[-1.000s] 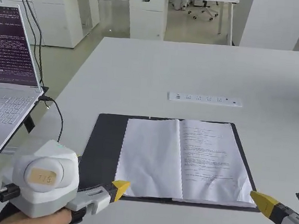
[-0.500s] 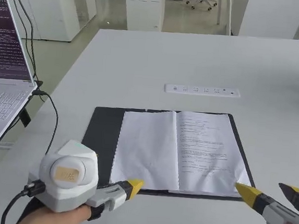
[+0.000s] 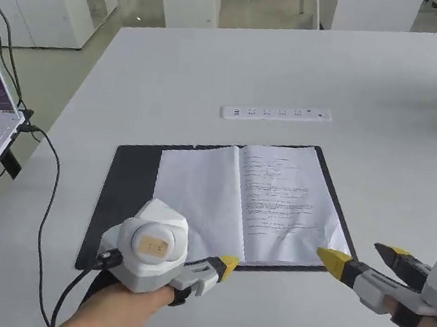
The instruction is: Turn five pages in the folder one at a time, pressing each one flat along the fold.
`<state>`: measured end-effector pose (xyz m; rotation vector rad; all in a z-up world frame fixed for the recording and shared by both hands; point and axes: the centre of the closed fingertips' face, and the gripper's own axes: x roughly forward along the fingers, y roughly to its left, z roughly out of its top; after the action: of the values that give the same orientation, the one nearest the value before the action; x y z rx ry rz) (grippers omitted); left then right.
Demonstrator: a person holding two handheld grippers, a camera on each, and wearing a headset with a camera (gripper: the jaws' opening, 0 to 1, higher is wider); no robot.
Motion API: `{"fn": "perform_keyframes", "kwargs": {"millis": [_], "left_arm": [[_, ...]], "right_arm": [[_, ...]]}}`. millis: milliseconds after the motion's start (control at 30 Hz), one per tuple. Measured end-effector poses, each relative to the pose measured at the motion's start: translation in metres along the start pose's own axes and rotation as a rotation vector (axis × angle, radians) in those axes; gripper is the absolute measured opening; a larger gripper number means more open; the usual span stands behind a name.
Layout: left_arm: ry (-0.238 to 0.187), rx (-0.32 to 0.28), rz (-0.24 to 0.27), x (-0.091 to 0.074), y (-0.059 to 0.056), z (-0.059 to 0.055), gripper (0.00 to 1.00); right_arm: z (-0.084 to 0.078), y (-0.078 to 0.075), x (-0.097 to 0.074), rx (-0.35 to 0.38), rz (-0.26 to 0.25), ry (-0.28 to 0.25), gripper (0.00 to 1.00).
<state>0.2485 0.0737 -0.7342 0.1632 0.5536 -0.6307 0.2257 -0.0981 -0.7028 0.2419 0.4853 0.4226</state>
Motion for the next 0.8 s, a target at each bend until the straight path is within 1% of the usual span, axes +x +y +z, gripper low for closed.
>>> {"fn": "perform_keyframes", "kwargs": {"millis": [133,200,267,333,400,467,533,700,800], "left_arm": [[0.004,0.023,-0.035,0.024,-0.015,0.003,0.62],[-0.005,0.036,-0.047,0.035,-0.023,0.006,0.61],[-0.006,0.048,-0.059,0.046,-0.029,0.007,0.61],[-0.021,0.065,-0.072,0.058,-0.035,0.01,0.6],[-0.012,0.065,-0.073,0.069,-0.038,0.009,0.6],[-0.029,0.067,-0.078,0.074,-0.04,0.013,0.59],[-0.04,0.066,-0.086,0.086,-0.045,0.017,0.58],[-0.04,0.076,-0.099,0.109,-0.055,0.02,0.56],[-0.046,0.08,-0.105,0.117,-0.06,0.021,0.54]], "right_arm": [[-0.002,-0.001,0.003,0.0,0.006,0.006,0.65],[-0.004,-0.002,0.005,0.006,0.013,0.01,0.65],[-0.005,-0.004,0.007,0.009,0.014,0.016,0.65],[-0.006,-0.005,0.009,0.016,0.016,0.013,0.65],[-0.007,-0.006,0.01,0.021,0.018,0.018,0.64],[-0.007,-0.007,0.011,0.021,0.018,0.017,0.64],[-0.007,-0.008,0.013,0.027,0.019,0.021,0.64],[-0.01,-0.012,0.017,0.041,0.022,0.023,0.64],[-0.011,-0.014,0.018,0.045,0.02,0.026,0.63]]}}
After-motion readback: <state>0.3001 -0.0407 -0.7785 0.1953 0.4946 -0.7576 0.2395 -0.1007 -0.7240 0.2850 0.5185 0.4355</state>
